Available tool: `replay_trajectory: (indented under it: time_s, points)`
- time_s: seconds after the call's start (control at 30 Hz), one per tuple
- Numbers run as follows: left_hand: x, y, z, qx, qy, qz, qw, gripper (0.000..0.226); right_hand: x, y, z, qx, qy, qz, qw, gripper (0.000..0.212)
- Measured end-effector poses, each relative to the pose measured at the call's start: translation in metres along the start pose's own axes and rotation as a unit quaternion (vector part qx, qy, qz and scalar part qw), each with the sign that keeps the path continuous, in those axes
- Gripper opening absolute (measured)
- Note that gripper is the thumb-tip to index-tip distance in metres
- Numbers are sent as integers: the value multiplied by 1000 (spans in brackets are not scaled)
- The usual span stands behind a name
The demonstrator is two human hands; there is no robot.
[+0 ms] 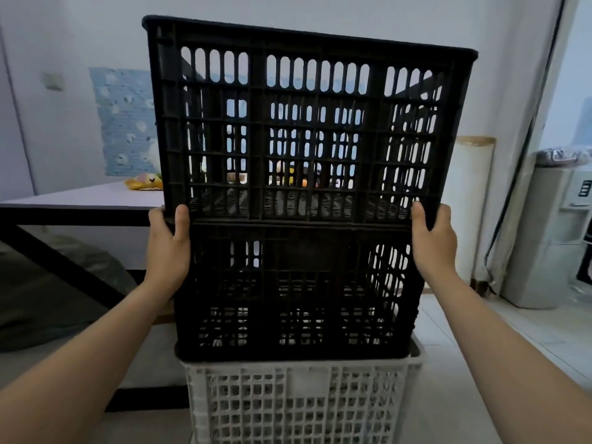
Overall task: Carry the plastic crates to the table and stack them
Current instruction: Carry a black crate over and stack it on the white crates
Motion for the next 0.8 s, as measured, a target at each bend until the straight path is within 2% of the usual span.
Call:
replay_trajectory:
  time_s: [0.07, 0.17, 0.27, 0.4, 0.5, 0.57, 0.67, 0.73, 0.8]
  points:
    - [-5, 2, 6, -37, 4, 14, 999, 57, -6, -2, 2, 36, 10, 24, 999, 32]
    - [-25, 3, 31, -35, 11, 38, 999, 57, -20, 2, -5, 94, 33, 48, 994, 55]
    - [-60, 6, 74, 1, -76, 100, 992, 58, -50, 14, -30, 86, 67, 50, 993, 65]
    - [-95, 3, 124, -31, -187, 140, 972, 87, -85, 15, -70, 60, 84, 93, 990, 58]
    - [-111, 10, 146, -28, -240, 140, 960, 79, -96, 6, -101, 10, 81, 125, 989, 57]
    - [-117, 18, 153, -34, -247, 133, 959, 77, -96, 7, -115, 2, 84, 127, 988, 56]
    - [-123, 23, 157, -16, -241, 112, 964, 73, -95, 12, -124, 22, 95, 127, 987, 69]
    - [-127, 24, 158, -6, -243, 104, 964, 61, -94, 15, -127, 32, 101, 126, 986, 74]
    - [-129, 24, 158, -5, -243, 98, 965, 54, -94, 16, -127, 21, 102, 121, 987, 66]
Point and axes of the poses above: each hand's wrist, its own x-axis towards the middle knuckle, its own y-axis out of the palm, z = x × y, the point moved 1 cm from there along x, towards the middle knuckle, and after that the axes turned 9 degrees about z, right-handed, at the moved point
